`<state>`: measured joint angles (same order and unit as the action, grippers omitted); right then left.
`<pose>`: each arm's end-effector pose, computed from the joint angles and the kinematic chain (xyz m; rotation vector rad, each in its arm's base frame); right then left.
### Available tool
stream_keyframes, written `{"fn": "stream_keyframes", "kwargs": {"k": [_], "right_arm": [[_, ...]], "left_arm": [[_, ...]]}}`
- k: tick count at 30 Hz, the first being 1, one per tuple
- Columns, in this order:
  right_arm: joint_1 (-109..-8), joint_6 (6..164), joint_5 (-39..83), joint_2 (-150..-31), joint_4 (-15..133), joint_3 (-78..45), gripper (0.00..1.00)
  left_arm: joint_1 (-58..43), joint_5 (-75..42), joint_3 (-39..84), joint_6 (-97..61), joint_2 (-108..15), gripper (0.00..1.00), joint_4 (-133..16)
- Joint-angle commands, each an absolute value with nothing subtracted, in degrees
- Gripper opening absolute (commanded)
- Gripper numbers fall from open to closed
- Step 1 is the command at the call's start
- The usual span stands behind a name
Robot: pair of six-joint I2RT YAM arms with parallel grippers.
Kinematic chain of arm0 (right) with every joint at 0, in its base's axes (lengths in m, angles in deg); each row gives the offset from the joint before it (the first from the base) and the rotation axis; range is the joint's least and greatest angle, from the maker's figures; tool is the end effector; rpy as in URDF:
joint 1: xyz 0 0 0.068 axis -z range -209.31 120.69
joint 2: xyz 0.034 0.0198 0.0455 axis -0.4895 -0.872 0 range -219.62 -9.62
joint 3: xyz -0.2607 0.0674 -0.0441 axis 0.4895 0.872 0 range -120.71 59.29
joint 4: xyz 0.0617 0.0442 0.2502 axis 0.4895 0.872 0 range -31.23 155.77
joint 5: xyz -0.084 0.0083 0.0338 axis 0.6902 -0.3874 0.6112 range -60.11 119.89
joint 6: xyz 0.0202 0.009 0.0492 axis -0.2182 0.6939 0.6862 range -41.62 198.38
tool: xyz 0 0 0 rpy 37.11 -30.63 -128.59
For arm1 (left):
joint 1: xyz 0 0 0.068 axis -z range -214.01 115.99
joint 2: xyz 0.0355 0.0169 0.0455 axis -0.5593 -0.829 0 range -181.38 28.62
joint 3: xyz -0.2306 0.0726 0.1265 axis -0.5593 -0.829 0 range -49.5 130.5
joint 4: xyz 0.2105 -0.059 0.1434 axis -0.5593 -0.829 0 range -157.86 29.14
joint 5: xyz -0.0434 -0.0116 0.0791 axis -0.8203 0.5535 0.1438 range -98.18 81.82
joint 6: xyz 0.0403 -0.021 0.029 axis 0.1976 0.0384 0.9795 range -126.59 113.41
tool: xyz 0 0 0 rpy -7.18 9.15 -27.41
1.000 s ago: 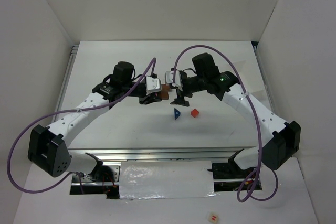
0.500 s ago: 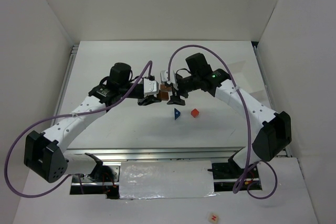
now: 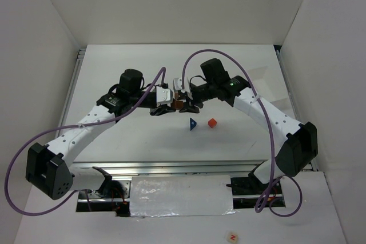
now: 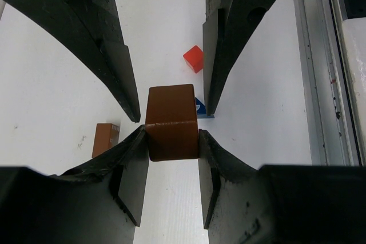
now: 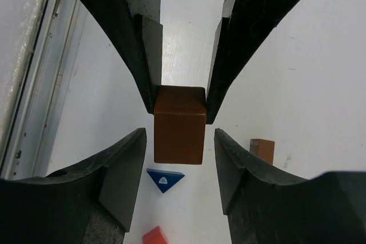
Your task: Build the wood block tower
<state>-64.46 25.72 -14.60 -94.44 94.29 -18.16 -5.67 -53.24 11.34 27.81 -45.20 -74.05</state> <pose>0.2470 0.2044 0.3369 -1.7492 1.2704 0.7192 0.2413 -0.1587 0.3268 1.4023 1.3614 -0.7216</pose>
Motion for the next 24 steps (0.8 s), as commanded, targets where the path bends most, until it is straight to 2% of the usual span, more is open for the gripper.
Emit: {"fn": "stream_keyframes", "kwargs": {"k": [1, 4, 9, 15, 17, 18, 21, 23, 24], "right_arm": [[-65.2, 26.3, -15.8, -92.4, 93.2, -19.5, 0.58], [-65.2, 26.8, -15.8, -92.6, 93.0, -19.6, 0.52], [-65.3, 27.3, -16.8, -93.0, 93.1, -20.5, 0.49], [-65.6, 27.5, -17.0, -92.7, 92.1, -20.3, 0.27], [-65.6, 27.9, -16.3, -92.9, 91.7, -20.3, 0.24], [-65.6, 28.3, -15.3, -93.2, 91.6, -20.4, 0.19], [-65.0, 29.0, -13.6, -93.8, 91.7, -21.2, 0.08], [-64.4, 29.1, -13.9, -94.3, 92.2, -21.6, 0.08], [-64.2, 28.8, -14.1, -94.4, 92.5, -21.9, 0.03]], "left_arm": [[-5.4, -55.2, 10.9, 29.0, -44.4, 0.0, -71.1], [-5.4, -55.2, 11.0, 29.1, -44.4, 0.0, -71.3], [-5.1, -54.6, 10.7, 28.9, -44.3, 0.0, -71.1], [-4.7, -53.3, 10.4, 28.0, -44.5, 0.0, -70.4], [-4.7, -52.6, 10.0, 26.4, -44.4, 0.22, -69.2], [-4.7, -52.0, 9.2, 25.7, -44.0, 0.38, -67.7], [-4.7, -51.0, 8.3, 25.3, -43.2, 0.58, -66.9], [-4.7, -50.0, 7.8, 24.9, -42.6, 0.66, -66.3], [-4.7, -49.7, 7.5, 24.8, -42.4, 0.68, -66.1]]}}
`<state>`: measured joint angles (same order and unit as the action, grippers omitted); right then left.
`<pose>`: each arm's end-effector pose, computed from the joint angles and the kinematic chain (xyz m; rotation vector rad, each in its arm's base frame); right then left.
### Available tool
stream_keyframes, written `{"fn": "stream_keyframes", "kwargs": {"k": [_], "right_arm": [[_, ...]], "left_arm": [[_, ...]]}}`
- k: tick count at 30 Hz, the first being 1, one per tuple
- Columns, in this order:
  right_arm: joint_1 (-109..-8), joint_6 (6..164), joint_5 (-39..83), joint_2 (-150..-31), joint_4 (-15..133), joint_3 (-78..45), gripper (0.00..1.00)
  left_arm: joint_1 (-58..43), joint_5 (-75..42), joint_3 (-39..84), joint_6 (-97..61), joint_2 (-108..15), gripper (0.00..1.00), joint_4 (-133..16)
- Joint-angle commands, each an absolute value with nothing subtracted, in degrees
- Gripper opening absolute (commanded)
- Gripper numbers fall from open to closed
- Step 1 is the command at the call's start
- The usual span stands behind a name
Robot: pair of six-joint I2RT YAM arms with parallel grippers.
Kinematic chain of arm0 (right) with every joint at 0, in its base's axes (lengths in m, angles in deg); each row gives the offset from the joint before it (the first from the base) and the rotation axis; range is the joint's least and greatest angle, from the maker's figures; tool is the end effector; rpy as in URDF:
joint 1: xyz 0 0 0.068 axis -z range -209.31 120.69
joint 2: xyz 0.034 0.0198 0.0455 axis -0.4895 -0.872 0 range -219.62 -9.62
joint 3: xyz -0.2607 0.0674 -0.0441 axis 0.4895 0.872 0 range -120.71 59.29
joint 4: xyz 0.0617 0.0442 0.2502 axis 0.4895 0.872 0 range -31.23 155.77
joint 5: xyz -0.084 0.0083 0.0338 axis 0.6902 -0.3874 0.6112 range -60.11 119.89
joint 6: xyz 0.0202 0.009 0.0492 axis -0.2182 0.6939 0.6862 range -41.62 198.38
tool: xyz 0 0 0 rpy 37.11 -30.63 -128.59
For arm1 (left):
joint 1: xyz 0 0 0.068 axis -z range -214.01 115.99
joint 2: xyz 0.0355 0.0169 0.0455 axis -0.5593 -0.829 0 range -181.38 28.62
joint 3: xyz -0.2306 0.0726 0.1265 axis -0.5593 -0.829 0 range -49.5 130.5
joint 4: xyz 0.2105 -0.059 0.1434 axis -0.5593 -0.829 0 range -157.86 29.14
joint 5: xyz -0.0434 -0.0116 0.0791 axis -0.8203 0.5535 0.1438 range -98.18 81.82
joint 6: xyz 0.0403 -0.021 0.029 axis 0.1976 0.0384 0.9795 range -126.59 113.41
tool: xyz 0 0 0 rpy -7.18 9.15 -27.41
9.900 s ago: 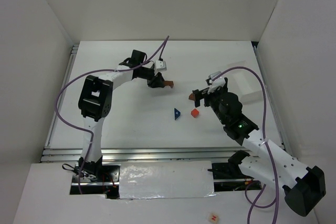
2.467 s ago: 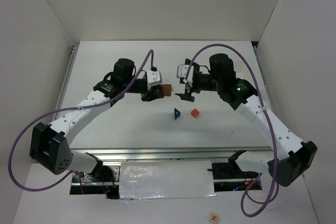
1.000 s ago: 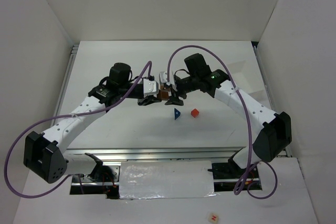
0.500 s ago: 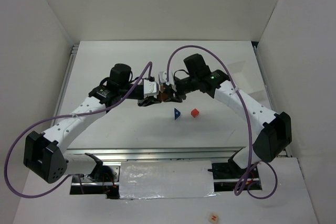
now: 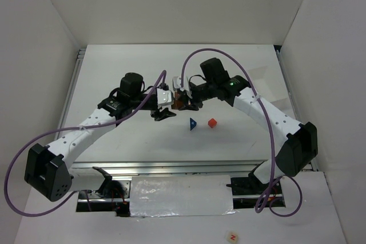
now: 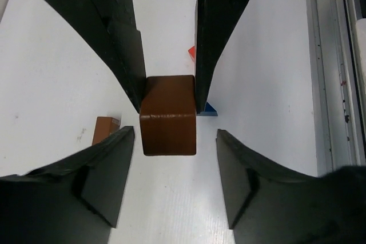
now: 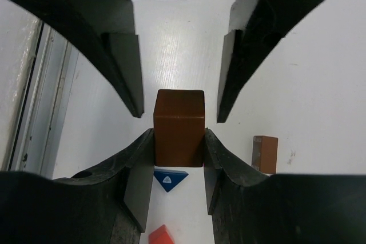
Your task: Build the wood block tower
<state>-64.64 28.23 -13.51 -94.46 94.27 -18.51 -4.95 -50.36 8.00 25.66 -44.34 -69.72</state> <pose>0.2472 0.2052 0.3385 -1.7252 1.3162 0.7224 0.2387 -0.1599 0.3172 1.3640 1.3820 -0.6926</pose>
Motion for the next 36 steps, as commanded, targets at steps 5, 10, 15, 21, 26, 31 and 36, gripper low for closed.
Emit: {"fn": "stream_keyframes", "kwargs": {"k": [5, 10, 15, 21, 26, 31, 36], "right_arm": [[-62.9, 29.0, -14.1, -94.4, 92.3, -21.9, 0.0], [-60.5, 28.7, -11.1, -96.1, 90.3, -21.6, 0.0], [-59.3, 26.3, -6.0, -101.8, 94.9, -27.5, 0.0], [-59.4, 23.4, 2.0, -109.5, 97.4, -34.0, 0.0], [-59.5, 23.1, 3.7, -114.9, 95.8, -37.6, 0.0], [-59.6, 20.7, 4.8, -121.7, 96.9, -42.3, 0.0], [-59.9, 21.1, 6.4, -126.1, 95.1, -43.5, 0.0]], "left_arm": [[-4.7, -46.7, 6.6, 23.2, -41.7, 0.99, -65.5], [-5.0, -38.9, 3.3, 16.7, -39.3, 0.99, -61.5], [-5.1, -24.9, -5.4, 4.4, -33.0, 0.99, -54.1], [-5.5, -13.7, -10.7, -8.8, -23.5, 0.99, -53.7], [-5.9, -1.7, -9.2, -23.5, -19.8, 0.99, -59.2], [-6.3, 5.1, -4.5, -30.0, -22.5, 0.99, -67.8], [-7.1, 5.3, -4.8, -31.0, -26.9, 0.99, -66.2]]}}
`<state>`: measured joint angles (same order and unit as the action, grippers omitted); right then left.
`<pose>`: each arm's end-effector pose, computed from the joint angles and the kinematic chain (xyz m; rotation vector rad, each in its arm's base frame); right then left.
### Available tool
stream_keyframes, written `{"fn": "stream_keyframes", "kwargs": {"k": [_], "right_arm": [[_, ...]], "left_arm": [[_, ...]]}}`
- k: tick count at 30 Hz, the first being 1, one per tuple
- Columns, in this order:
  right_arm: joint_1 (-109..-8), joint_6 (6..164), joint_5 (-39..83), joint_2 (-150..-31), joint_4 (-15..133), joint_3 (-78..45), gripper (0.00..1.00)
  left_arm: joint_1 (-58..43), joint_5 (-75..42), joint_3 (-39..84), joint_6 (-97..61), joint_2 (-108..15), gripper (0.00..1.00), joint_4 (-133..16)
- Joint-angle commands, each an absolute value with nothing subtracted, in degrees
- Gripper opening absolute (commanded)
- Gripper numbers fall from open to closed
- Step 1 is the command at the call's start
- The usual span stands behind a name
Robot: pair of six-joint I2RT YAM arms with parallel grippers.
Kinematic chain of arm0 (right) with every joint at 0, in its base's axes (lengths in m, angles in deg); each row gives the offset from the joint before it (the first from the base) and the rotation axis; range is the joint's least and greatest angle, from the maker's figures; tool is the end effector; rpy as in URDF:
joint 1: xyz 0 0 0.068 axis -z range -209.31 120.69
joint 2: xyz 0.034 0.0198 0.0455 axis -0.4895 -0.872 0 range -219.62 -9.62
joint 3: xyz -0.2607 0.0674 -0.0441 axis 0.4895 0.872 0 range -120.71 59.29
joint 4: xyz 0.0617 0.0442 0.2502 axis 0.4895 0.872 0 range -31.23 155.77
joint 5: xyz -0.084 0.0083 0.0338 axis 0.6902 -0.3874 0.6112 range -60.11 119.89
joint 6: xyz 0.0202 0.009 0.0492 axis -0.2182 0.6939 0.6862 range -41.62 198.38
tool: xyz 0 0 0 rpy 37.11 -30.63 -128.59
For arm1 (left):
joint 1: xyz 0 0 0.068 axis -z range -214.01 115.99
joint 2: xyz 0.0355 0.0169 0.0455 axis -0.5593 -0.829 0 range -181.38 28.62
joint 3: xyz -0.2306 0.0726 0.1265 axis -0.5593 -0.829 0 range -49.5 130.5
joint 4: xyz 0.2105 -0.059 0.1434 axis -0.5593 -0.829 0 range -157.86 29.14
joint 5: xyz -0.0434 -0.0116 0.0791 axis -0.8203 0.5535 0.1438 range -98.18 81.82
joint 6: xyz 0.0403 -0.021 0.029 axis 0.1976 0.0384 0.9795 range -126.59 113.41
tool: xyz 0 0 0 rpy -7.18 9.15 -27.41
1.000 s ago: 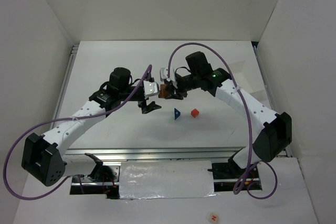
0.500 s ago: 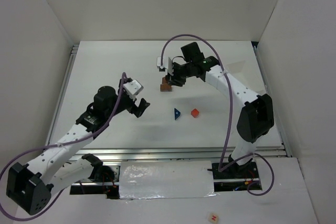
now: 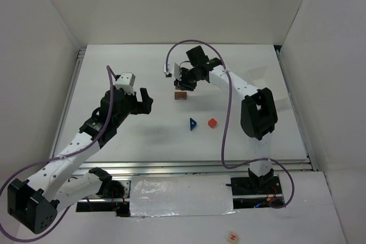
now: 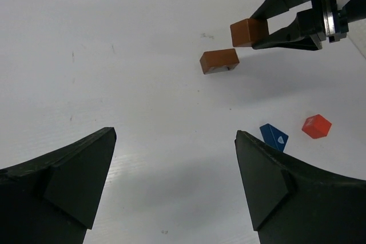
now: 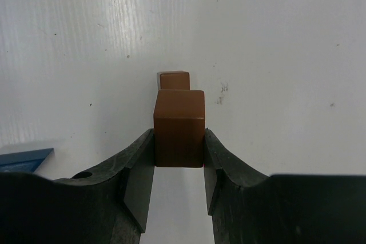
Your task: Build the wood block tower
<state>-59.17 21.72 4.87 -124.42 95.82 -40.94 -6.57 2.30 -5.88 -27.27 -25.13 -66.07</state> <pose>0.3819 0.2365 0.2663 -1.7629 1.6056 0.3214 0.1989 -0.0959 0.3137 -0.0203 1.8547 -0.4203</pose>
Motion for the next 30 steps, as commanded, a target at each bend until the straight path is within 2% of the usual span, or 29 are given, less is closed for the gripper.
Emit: {"fn": "stream_keyframes", "kwargs": {"k": [1, 10, 30], "right_arm": [[-59.7, 21.4, 7.0, -126.7, 95.1, -44.0, 0.0], [-60.2, 21.4, 9.7, -131.5, 95.3, -47.1, 0.0], [-60.2, 17.5, 6.2, -135.0, 99.5, -50.0, 0.03]], "left_arm": [[-7.7, 6.0, -5.5, -31.3, -27.4, 0.99, -65.6], [-15.5, -2.5, -7.7, -32.1, -29.7, 0.99, -63.0], [-22.1, -10.8, -10.2, -29.8, -32.3, 0.99, -59.1]]}}
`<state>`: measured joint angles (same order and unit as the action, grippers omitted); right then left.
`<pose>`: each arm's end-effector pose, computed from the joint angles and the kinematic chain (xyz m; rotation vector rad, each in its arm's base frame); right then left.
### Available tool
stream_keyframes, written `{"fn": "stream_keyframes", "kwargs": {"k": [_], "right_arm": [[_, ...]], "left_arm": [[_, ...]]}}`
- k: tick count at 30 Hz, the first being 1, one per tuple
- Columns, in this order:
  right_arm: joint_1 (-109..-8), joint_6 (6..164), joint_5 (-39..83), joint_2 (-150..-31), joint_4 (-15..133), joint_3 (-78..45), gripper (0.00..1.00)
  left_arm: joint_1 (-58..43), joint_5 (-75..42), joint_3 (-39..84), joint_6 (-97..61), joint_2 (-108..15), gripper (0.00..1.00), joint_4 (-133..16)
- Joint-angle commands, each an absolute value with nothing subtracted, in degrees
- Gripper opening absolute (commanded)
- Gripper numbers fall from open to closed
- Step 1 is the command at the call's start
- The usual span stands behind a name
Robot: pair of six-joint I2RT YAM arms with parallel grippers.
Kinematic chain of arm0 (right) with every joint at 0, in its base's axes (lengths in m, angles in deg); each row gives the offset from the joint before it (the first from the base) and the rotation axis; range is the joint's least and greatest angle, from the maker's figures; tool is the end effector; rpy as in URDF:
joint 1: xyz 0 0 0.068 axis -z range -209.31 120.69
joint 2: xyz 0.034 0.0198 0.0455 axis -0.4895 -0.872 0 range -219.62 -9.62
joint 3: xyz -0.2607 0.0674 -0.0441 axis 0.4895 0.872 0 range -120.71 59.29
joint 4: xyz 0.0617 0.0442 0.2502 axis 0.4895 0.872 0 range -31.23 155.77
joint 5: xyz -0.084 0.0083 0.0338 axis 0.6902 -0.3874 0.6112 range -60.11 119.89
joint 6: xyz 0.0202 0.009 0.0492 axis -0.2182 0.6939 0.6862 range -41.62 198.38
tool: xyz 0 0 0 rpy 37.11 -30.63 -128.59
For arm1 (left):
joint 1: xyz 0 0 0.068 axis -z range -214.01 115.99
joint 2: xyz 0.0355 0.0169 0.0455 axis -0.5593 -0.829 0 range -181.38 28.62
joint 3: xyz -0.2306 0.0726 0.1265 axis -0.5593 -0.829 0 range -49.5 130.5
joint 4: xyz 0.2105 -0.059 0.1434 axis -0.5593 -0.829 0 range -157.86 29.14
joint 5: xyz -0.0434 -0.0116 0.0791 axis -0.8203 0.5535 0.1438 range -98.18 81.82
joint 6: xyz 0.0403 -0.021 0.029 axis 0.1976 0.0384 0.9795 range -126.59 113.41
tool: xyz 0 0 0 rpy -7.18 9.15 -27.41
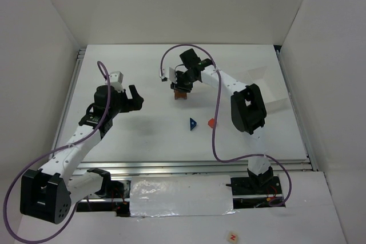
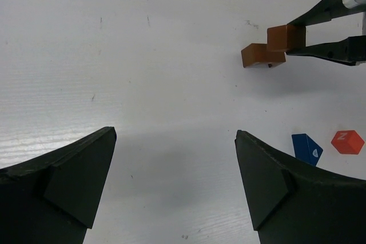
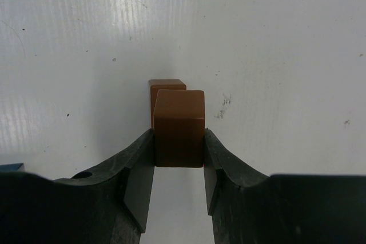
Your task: Build the wood block tower
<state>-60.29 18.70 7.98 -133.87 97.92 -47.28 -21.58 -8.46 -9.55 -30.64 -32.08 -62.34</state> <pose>0.4037 0.2578 0.2249 -1.8620 1.6401 0.2818 0.2369 -0.0523 0.2717 -0.1977 1.9730 -0.4214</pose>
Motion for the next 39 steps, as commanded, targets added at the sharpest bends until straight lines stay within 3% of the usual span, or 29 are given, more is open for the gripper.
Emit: {"fn": "stream_keyframes", "kwargs": {"k": [1, 39], "right_arm": [[-60.2, 17.5, 6.0, -135.2, 99.6, -50.1, 0.03], [-58.7, 15.8, 4.8, -137.1, 100.8, -50.2, 0.05]], "left_arm": [[-22.1, -11.6, -10.5, -29.5, -32.3, 0.99, -58.7], [-23.5, -17.0, -12.8, -27.7, -31.8, 0.99, -54.8]]}}
